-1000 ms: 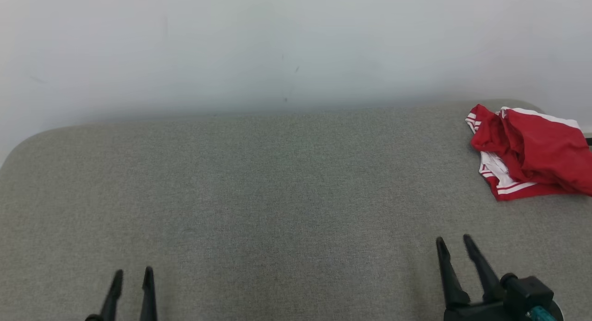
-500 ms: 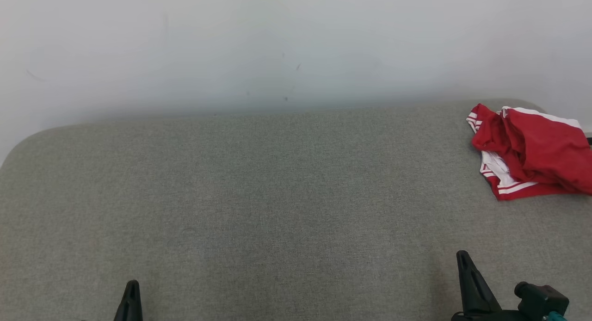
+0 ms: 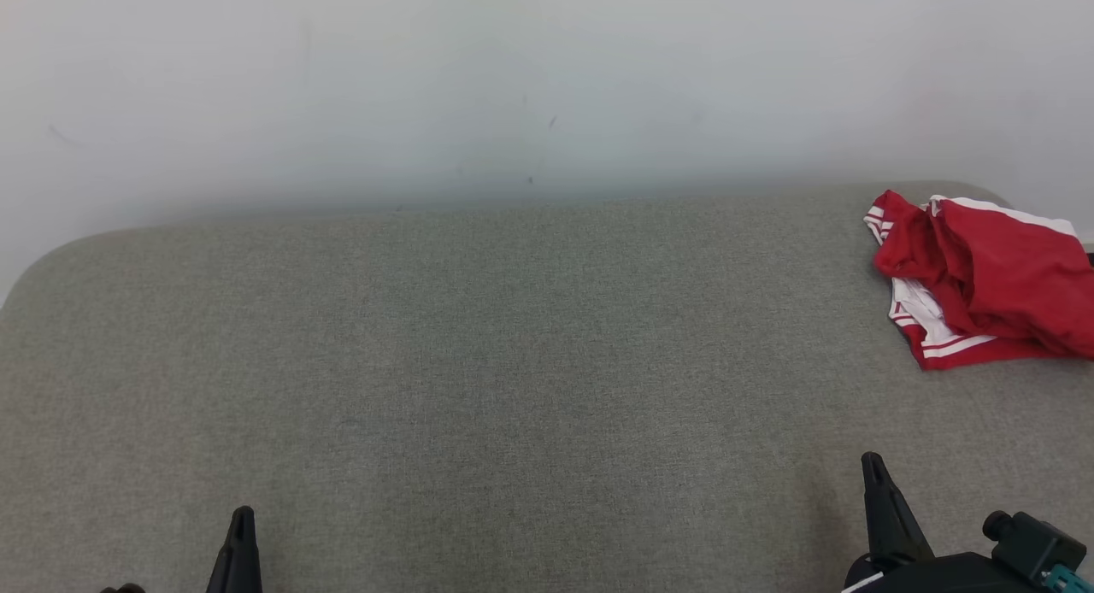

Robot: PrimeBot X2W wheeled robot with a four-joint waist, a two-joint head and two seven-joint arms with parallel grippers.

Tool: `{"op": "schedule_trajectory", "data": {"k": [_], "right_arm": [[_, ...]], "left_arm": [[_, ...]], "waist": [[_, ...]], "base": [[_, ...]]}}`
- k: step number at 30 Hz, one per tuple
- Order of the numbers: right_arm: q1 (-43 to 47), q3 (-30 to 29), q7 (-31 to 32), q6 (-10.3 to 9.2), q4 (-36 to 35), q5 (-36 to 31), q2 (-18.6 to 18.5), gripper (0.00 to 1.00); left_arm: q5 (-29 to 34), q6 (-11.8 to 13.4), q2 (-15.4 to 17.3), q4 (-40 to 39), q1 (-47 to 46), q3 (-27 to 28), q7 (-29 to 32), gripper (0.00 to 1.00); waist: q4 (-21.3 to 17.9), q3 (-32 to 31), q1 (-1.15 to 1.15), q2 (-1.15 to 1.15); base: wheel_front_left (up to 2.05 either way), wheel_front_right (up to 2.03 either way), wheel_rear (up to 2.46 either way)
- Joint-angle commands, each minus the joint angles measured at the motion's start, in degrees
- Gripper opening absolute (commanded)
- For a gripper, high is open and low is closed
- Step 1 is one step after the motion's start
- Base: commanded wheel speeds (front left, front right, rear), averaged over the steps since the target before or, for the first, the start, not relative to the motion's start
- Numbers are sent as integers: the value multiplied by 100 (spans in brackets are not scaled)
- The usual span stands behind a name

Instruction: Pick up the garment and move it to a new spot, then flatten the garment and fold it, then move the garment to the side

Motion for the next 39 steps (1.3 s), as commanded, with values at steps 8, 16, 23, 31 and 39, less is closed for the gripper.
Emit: {"op": "schedule_trajectory", "data": {"k": [8,16,23,31,39], "right_arm": [[-184,-129,178,-4,-100,708,30,0],[-225,-220,339,-5,-115,1296,58,0],[-267,-294,474,-5,-128,1778,82,0],[-299,-373,616,-6,-137,2278,108,0],[-339,-447,743,-7,-149,2750,132,0]], "left_arm": [[-740,-34,31,-27,-238,38,179,0],[-1373,-52,35,7,-326,51,343,0],[-1873,-58,38,37,-399,61,474,0],[-2421,-73,41,68,-471,71,615,0],[-2909,-89,44,95,-538,81,749,0]], "waist": [[6,10,-1,0],[13,21,-1,0],[19,30,-1,0],[25,41,-1,0],[32,52,-1,0]], "base": [[0,0,0],[0,0,0],[0,0,0],[0,0,0],[0,0,0]]}}
